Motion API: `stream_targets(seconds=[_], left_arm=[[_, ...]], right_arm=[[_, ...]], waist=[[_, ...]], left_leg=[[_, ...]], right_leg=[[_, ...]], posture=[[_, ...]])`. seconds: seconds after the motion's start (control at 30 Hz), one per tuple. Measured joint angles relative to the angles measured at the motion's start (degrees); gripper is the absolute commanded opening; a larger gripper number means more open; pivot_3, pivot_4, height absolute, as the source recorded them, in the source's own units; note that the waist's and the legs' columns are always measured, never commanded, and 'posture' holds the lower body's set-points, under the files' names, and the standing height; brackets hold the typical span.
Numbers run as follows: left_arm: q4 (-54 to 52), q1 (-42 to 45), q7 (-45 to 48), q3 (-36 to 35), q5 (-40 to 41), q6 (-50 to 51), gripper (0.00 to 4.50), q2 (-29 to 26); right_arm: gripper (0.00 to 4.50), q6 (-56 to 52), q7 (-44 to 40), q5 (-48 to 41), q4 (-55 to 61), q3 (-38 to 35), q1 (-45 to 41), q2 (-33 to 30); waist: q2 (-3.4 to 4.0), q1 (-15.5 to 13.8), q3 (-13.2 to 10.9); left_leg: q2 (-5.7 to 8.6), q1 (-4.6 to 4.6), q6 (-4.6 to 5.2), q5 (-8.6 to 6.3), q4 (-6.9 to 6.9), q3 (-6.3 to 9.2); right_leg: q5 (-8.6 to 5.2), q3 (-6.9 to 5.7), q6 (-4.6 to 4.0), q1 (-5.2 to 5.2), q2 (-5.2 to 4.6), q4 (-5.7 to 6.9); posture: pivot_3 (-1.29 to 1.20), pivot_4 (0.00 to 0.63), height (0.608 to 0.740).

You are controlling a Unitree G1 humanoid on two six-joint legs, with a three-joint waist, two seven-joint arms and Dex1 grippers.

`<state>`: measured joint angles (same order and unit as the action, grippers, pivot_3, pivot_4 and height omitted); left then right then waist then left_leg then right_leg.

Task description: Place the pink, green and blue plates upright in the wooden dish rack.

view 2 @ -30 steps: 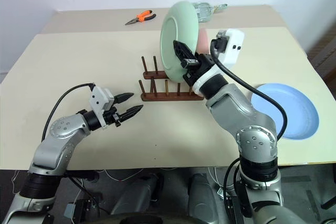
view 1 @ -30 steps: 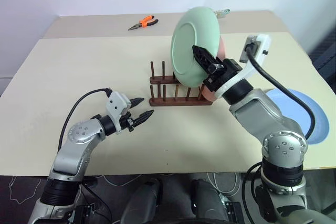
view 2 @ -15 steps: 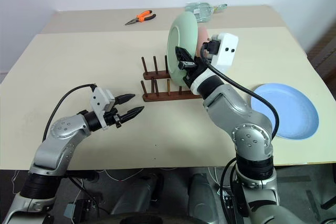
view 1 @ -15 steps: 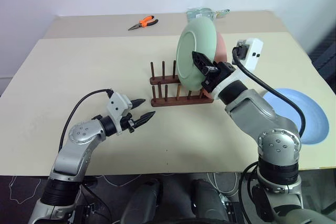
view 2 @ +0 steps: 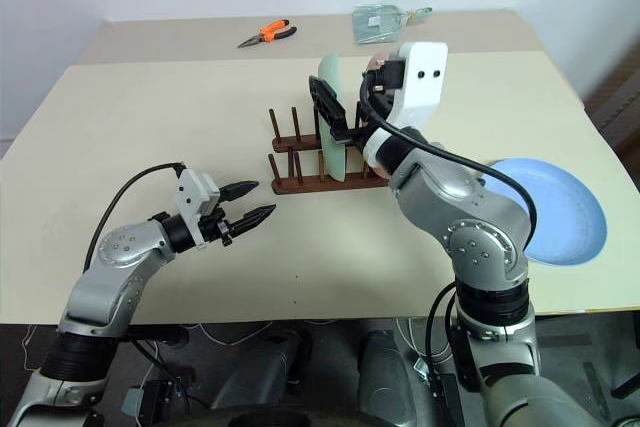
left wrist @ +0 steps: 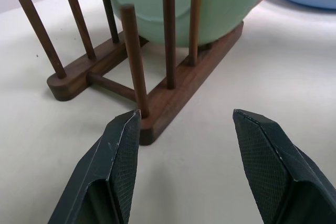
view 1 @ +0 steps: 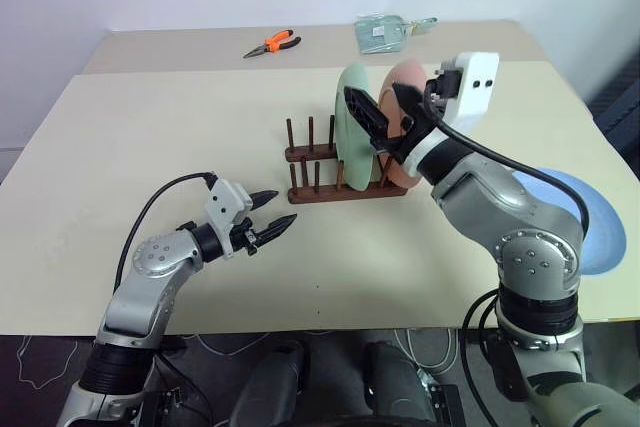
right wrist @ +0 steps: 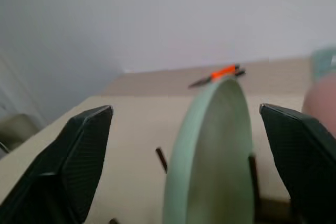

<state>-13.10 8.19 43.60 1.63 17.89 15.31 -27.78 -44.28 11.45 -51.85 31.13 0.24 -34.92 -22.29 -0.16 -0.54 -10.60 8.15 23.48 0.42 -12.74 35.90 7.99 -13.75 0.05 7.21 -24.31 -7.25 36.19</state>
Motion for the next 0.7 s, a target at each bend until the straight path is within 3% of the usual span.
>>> stream_targets(seconds=[0.17,0.37,0.5,0.7], left_arm=[[0.0,0.0,-0.1,0.7,-0.3,0.0,2.87,0.7],[0.1,0.7,0.0,1.5,-0.4,0.0,2.87,1.0],[1.1,1.2,0.5,2.5,-0.7,0.0,2.87,1.0],[1.8,3.2,2.0,4.7,-0.8,0.1,2.87,1.9]], right_arm=[[4.25,4.5,-11.4,8.7,-0.1,0.1,-4.1,-8.0],[4.39,8.0,-19.4,13.9,-9.1,-11.7,-3.2,-18.9],[4.39,6.3,-22.2,19.3,-16.8,-20.7,10.6,-25.0],[4.39,-0.6,-26.0,20.2,-10.0,-19.0,28.1,-24.9]], waist=[[-0.02,-0.1,0.0],[-0.08,-0.4,0.0],[-0.12,-1.3,0.0],[0.1,-0.4,0.0]], left_leg=[[0.0,0.01,0.0,0.0,0.01,-0.01],[0.03,0.01,0.02,-0.01,0.05,-0.01],[0.02,0.02,0.11,-0.07,-0.03,-0.16],[-0.06,0.06,0.1,-0.06,0.05,-0.19]], right_leg=[[0.0,-0.01,0.01,0.06,-0.01,-0.03],[-0.01,-0.05,0.0,0.2,-0.04,-0.12],[0.0,0.0,0.02,0.09,-0.11,-0.12],[0.0,0.03,0.02,0.04,-0.18,-0.02]], posture=[[0.0,0.15,0.738],[0.0,0.15,0.738],[0.0,0.15,0.738],[0.0,0.15,0.738]])
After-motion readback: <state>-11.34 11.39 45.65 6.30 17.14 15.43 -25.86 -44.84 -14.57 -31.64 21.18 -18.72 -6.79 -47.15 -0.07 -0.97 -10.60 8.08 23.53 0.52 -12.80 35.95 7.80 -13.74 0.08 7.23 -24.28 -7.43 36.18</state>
